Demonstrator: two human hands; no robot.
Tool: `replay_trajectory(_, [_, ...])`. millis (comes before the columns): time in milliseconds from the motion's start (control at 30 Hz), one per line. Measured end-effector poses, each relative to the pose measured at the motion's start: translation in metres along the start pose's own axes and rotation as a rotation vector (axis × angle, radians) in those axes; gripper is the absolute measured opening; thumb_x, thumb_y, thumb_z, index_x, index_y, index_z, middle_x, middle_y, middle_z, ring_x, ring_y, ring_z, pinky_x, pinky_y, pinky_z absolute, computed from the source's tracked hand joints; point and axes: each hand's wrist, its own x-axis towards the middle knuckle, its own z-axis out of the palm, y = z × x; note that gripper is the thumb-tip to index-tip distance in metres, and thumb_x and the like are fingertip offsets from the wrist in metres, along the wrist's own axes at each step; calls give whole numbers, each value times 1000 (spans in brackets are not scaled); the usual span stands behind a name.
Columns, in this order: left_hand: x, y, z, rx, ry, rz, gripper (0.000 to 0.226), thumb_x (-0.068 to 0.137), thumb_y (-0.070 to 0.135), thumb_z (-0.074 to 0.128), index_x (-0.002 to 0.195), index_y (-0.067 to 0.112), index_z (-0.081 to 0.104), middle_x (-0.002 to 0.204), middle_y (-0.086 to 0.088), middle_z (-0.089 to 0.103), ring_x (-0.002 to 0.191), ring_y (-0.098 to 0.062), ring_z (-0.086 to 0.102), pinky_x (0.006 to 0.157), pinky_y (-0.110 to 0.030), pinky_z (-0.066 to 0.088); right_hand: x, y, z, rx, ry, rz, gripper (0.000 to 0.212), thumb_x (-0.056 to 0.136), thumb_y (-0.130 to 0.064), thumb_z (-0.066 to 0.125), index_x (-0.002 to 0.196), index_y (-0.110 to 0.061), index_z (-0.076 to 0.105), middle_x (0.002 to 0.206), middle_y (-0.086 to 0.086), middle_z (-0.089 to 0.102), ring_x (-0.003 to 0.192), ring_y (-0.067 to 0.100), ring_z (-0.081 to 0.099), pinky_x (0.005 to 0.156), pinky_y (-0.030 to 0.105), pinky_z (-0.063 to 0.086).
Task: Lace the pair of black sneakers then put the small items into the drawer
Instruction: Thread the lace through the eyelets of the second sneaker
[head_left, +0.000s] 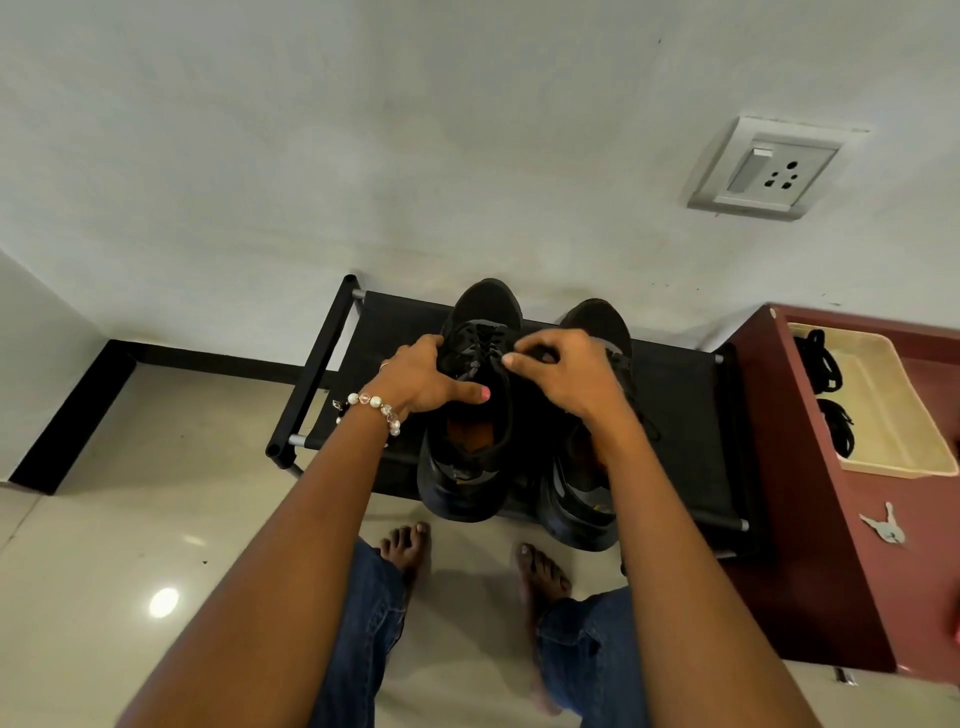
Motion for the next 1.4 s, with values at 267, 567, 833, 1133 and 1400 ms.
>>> replay_trajectory(267, [2,0,1,-37,-18,33,98,67,34,86,146,16,32,136,-8,50,122,-27,51,103,-40,44,-1,-7,-23,563,545,322,32,91,-30,61,61,-20,64,55,-5,54,54,13,49,55,30,42])
replay_trajectory(567, [5,0,3,-19,-8,79,99,66,36,86,147,20,32,140,-8,48,125,-27,49,106,-43,43,-10,-11,-17,-577,406,88,33,88,-35,65,117,-19,65,136,8,41,127,31,30,97,46,31])
replay_trajectory(833, [7,1,5,25,11,132,91,68,35,85,144,18,38,134,-6,54,120,-24,54,103,-39,46,-3,-21,16,-428,-12,-32,17,98,-23,55,107,-21,70,110,1,68,117,26,51,96,42,30])
replay_trajectory(1133, [6,3,4,-16,11,101,84,68,32,85,140,14,45,132,-7,55,120,-24,54,98,-33,46,-4,-9,9,226,-32,270,13,92,-13,60,84,-14,70,94,2,72,95,16,66,90,38,54])
replay_trajectory(1400, [3,2,3,-51,8,77,93,66,34,86,144,15,40,134,-7,54,119,-25,54,101,-37,47,-7,-19,4,-112,46,123,22,95,-19,59,113,-6,61,115,10,62,117,32,52,95,41,45])
